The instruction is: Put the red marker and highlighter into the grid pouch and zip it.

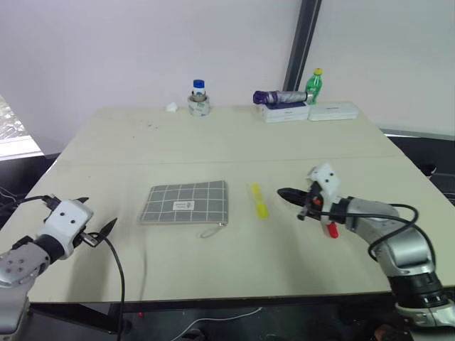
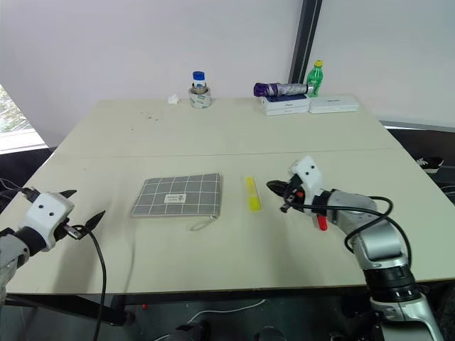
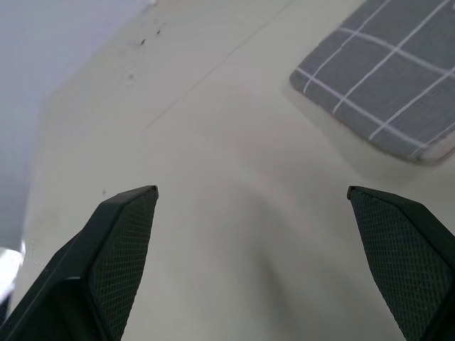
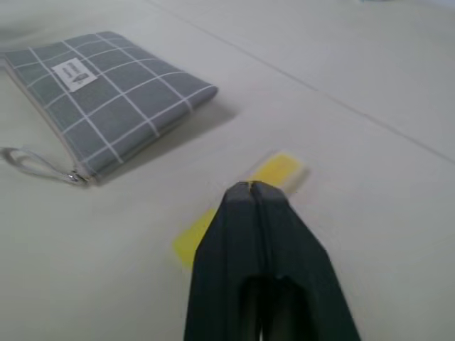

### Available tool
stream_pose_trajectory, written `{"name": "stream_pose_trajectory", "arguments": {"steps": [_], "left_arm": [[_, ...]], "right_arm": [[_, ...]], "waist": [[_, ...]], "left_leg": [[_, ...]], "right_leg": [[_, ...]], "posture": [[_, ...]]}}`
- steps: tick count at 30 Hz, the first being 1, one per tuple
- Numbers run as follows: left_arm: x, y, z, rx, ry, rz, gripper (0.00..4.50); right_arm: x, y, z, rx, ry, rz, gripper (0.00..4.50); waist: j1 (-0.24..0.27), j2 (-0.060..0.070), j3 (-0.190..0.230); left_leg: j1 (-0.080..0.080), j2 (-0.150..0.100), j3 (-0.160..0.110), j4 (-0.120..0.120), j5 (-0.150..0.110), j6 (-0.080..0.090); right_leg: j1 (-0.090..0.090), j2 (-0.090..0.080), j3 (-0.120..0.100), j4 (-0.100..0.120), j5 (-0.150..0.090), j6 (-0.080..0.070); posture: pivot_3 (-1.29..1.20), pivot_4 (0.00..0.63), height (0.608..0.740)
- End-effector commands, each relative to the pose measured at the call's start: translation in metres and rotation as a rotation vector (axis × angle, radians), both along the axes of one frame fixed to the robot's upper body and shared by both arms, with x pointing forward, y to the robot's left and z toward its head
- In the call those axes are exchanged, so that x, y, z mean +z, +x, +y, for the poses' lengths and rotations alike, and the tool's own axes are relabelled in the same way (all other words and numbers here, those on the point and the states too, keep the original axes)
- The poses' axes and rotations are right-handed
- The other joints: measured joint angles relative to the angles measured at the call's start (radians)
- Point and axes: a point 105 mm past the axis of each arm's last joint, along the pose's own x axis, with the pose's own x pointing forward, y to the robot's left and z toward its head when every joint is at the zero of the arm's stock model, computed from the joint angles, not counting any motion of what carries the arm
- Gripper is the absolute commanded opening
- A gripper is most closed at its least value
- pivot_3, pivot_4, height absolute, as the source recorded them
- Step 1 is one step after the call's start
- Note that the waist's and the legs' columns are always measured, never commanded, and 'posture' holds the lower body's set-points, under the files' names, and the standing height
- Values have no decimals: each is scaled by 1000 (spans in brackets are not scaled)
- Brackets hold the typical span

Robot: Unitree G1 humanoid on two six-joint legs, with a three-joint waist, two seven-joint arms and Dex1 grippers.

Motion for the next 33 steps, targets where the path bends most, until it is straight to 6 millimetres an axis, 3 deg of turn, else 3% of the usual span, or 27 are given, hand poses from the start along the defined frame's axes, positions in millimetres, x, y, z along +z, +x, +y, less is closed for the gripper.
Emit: {"name": "stream_pose_trajectory", "arguments": {"steps": [1,10,20,33], "left_arm": [[6,9,-1,-70,166,-50,4500],[-5,29,0,-204,363,-55,4500],[-22,46,-11,-322,450,-14,4500],[-37,56,-32,-421,458,-16,4500]], "right_arm": [[5,13,20,-66,-30,-25,20],[-26,40,57,-179,-109,49,20],[-48,48,80,-212,-146,148,20],[-53,49,102,-181,-135,179,20]], "waist": [[-2,0,0],[-3,0,0],[-6,0,0],[-9,0,-1]], "left_leg": [[0,0,0,0,0,0],[0,-1,1,-2,0,0],[0,-2,1,-1,1,0],[1,-1,0,1,2,-2]], "right_leg": [[0,0,0,0,0,0],[-2,2,0,2,2,3],[-4,5,0,5,2,3],[-4,8,1,11,2,3]], "posture": [[0,150,740],[0,150,740],[0,150,740],[0,150,740]]}}
